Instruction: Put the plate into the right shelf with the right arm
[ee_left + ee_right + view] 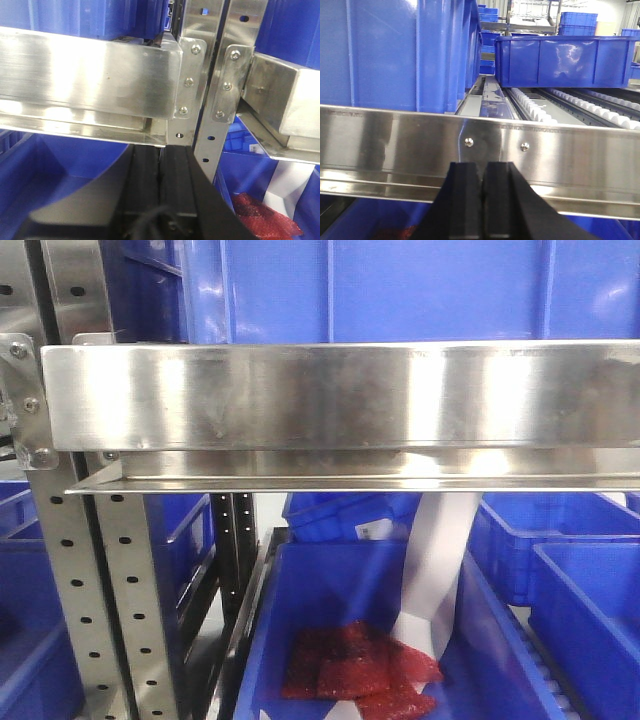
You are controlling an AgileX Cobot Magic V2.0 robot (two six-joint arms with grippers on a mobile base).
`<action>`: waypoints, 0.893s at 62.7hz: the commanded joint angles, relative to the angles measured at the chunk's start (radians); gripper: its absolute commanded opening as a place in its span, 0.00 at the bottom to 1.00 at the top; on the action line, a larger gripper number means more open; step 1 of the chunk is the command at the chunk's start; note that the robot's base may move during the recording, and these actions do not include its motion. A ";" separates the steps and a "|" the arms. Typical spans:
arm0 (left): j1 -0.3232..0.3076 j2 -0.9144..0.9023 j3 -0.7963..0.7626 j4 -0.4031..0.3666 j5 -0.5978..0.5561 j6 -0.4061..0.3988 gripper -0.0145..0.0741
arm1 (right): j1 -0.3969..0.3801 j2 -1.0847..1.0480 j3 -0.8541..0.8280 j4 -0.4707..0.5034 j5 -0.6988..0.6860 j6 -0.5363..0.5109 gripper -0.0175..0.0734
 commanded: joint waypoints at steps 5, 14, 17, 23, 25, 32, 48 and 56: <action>-0.002 -0.010 0.010 -0.008 -0.090 -0.007 0.02 | -0.007 -0.019 -0.015 -0.011 -0.074 -0.011 0.25; -0.002 -0.010 0.010 -0.008 -0.090 -0.007 0.02 | -0.007 -0.019 -0.015 -0.011 -0.098 -0.010 0.25; -0.002 -0.010 0.010 -0.008 -0.090 -0.007 0.02 | -0.007 -0.019 -0.015 -0.011 -0.105 -0.006 0.25; -0.002 -0.010 0.010 -0.008 -0.090 -0.007 0.02 | -0.007 -0.019 -0.015 -0.011 -0.106 0.025 0.25; -0.002 -0.010 0.010 -0.008 -0.090 -0.007 0.02 | -0.007 -0.019 -0.015 -0.011 -0.106 0.043 0.25; -0.002 -0.010 0.010 -0.008 -0.090 -0.007 0.02 | -0.007 -0.019 -0.015 -0.014 -0.105 0.065 0.25; -0.002 -0.010 0.010 -0.008 -0.090 -0.007 0.02 | -0.007 -0.019 -0.015 -0.014 -0.104 0.066 0.25; -0.002 -0.010 0.010 -0.008 -0.090 -0.007 0.02 | -0.007 -0.019 -0.015 -0.014 -0.104 0.066 0.25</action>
